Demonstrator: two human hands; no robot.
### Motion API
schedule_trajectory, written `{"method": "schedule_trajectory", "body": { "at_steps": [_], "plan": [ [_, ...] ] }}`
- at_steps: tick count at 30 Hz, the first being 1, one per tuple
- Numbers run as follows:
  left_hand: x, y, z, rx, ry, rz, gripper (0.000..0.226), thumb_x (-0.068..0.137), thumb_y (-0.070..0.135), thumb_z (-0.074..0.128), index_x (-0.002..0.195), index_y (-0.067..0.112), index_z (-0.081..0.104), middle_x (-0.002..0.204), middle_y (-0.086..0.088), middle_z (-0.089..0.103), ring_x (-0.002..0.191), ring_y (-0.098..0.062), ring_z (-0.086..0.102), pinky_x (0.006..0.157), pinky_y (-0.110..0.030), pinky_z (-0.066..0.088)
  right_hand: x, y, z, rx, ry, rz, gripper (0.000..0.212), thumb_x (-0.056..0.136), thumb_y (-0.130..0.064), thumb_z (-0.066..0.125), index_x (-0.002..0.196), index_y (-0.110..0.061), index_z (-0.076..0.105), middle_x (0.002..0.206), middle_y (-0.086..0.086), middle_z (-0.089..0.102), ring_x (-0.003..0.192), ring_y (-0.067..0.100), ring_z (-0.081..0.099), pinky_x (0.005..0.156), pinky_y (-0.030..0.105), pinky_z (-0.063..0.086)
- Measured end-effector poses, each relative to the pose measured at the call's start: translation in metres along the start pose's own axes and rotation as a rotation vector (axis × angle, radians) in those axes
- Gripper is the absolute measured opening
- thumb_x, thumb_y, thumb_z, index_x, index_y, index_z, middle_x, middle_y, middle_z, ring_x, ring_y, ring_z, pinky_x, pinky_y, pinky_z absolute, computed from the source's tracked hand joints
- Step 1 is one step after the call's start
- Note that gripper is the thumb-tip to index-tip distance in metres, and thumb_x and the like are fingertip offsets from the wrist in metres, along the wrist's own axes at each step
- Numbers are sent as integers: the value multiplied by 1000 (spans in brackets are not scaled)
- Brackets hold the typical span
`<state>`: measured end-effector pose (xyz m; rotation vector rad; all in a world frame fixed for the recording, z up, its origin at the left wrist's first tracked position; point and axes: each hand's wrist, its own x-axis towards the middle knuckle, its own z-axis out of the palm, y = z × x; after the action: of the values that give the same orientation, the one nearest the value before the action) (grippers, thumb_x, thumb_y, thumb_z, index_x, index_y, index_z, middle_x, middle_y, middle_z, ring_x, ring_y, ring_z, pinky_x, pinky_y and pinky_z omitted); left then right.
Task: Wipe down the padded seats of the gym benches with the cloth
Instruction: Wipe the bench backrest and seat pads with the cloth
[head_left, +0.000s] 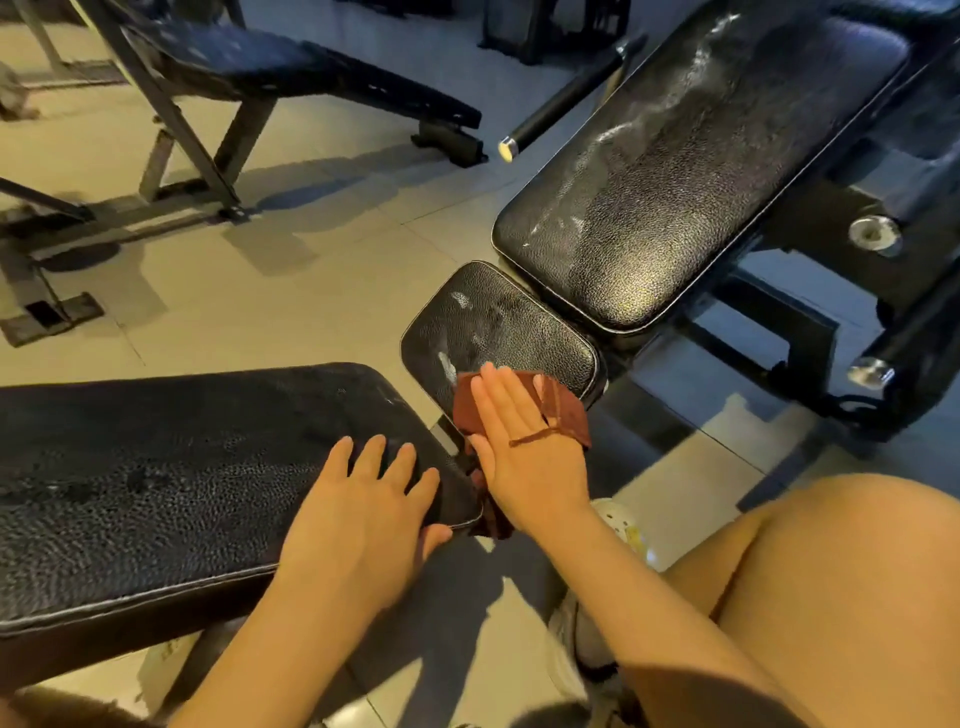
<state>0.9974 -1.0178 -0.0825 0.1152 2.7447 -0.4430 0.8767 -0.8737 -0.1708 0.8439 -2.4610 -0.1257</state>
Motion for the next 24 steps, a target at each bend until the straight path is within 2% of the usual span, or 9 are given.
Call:
{"method": "schedule_trajectory", "body": {
  "at_steps": [3,6,9,11,14,16,19,22,24],
  "plan": [
    [0,3,1,-4,-2,-12,63,102,55,11,155,25,-1,163,-8,-2,149,-35,-4,120,-52,2,35,23,-4,-9,93,37,55,95,-30,35,137,1,52,144,18,49,134,31,47,114,46,19],
    [0,4,2,-6,8,-17,62,102,54,10,155,23,-1,163,-10,-2,149,-36,-4,119,-53,1,69,38,-1,-70,43,-7,59,93,-34,33,134,1,55,142,18,51,131,31,50,114,42,15],
    [1,6,3,-6,9,-21,62,102,53,10,155,22,-1,163,-11,-2,149,-37,-4,119,-54,0,89,33,11,-130,21,-52,56,93,-38,38,136,-6,55,146,14,48,134,31,47,113,48,15],
    [1,6,3,2,16,-16,63,102,53,10,155,21,-1,163,-12,-3,148,-37,-4,119,-54,-1,96,26,16,-123,23,-32,54,94,-36,48,140,-7,51,149,16,43,137,33,43,114,48,8],
    [1,5,5,-5,30,-6,63,102,53,11,155,21,-1,163,-12,-2,149,-37,-4,119,-54,-1,84,18,15,-105,37,-3,56,96,-37,39,143,-7,47,150,15,42,139,32,39,117,41,4],
    [0,5,4,-9,32,-1,63,102,53,10,155,21,-1,163,-12,-3,148,-37,-4,119,-54,0,61,12,11,-61,14,-53,55,98,-35,40,145,-6,42,152,14,39,142,30,35,117,38,5],
    [1,4,4,-28,42,0,63,102,53,11,155,21,0,163,-13,-2,149,-37,-3,119,-54,1,20,5,5,30,37,-81,50,97,-27,39,139,-3,50,147,15,46,138,30,42,117,43,17],
    [0,4,4,-50,65,4,63,102,53,12,155,21,1,163,-12,-1,149,-36,-2,119,-53,2,-11,8,6,150,149,-133,40,89,-16,48,121,-2,67,131,16,61,125,30,56,109,45,31],
    [-1,4,3,-50,69,-1,63,102,53,12,155,21,2,163,-11,1,149,-35,-1,120,-52,3,-24,11,5,262,231,-153,33,88,-13,50,109,-1,71,121,16,67,119,31,58,107,44,34]
  ]
}}
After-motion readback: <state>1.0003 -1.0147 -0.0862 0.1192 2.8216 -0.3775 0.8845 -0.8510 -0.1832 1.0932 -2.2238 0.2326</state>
